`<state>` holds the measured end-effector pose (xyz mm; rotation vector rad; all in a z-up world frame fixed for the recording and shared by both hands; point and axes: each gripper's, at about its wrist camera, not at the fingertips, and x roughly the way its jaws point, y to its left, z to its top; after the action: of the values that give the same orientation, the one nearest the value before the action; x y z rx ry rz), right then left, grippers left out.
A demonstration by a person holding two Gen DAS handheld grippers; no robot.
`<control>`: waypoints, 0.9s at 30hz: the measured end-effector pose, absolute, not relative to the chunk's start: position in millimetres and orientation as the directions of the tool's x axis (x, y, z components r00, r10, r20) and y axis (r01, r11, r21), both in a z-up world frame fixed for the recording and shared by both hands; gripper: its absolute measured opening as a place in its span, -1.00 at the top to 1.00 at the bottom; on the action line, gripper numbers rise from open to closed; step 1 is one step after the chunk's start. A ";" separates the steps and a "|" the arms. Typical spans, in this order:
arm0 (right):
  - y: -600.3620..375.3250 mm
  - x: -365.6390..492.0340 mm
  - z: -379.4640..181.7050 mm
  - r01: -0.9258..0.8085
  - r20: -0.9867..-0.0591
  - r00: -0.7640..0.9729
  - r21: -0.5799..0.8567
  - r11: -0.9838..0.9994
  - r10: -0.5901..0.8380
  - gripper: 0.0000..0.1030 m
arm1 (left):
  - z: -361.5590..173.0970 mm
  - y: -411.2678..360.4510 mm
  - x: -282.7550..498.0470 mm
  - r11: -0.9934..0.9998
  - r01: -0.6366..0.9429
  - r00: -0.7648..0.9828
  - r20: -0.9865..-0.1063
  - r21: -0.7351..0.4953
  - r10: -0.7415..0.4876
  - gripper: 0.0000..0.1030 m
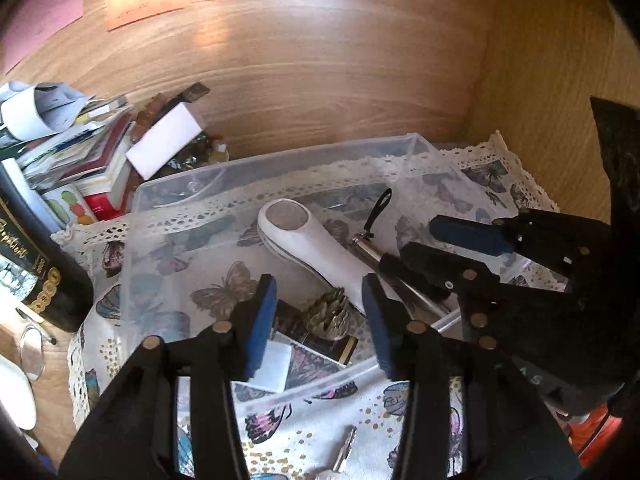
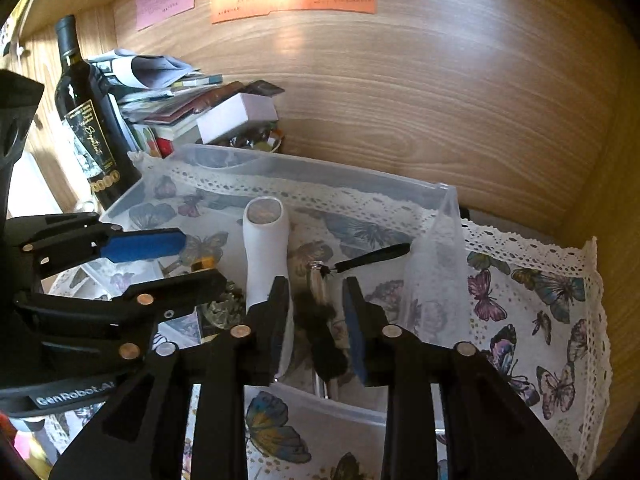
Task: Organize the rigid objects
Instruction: 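Release the metal cap into the box with the left tool while the right tool releases the black item, then grasp the keys on the cloth with the right tool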
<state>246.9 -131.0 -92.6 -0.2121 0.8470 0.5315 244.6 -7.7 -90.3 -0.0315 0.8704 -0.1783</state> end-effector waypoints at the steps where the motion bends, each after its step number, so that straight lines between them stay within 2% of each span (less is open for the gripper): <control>1: -131.8 244.9 -90.0 -0.526 -0.753 0.549 0.027 0.850 0.363 0.41 | -87.1 -6.2 241.4 0.985 0.140 0.638 -0.751 -0.102 -0.168 0.04; 4: -133.6 235.5 -77.4 -0.530 -0.725 0.578 0.014 0.848 0.373 0.35 | -74.5 -0.1 226.7 0.988 0.132 0.674 -0.723 -0.084 -0.152 -0.11; 6: -134.3 226.8 -68.5 -0.536 -0.706 0.597 0.002 0.844 0.381 0.29 | -66.3 5.1 214.7 0.990 0.121 0.700 -0.702 -0.069 -0.134 -0.33; 12: -132.3 190.6 -57.2 -0.578 -0.675 0.604 -0.004 0.816 0.425 0.06 | -51.0 24.8 171.0 0.997 0.079 0.758 -0.649 -0.004 -0.063 -0.70; 18: -120.8 157.6 -73.8 -0.625 -0.705 0.538 0.033 0.780 0.461 0.04 | -61.4 47.0 130.2 0.999 0.043 0.762 -0.648 0.014 -0.024 -0.71; 24: -94.2 134.7 -109.3 -0.694 -0.787 0.380 0.106 0.712 0.487 0.04 | -83.2 63.6 100.4 1.000 0.010 0.745 -0.667 0.012 0.000 -0.71; 27: -78.2 127.7 -128.3 -0.713 -0.828 0.329 0.097 0.694 0.454 0.04 | -91.1 71.9 91.0 1.000 0.001 0.735 -0.678 -0.011 -0.008 -0.71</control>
<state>127.7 -78.2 -128.3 -0.3080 0.9660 0.7790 91.0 71.9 -91.1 -0.0101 0.7450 -0.0054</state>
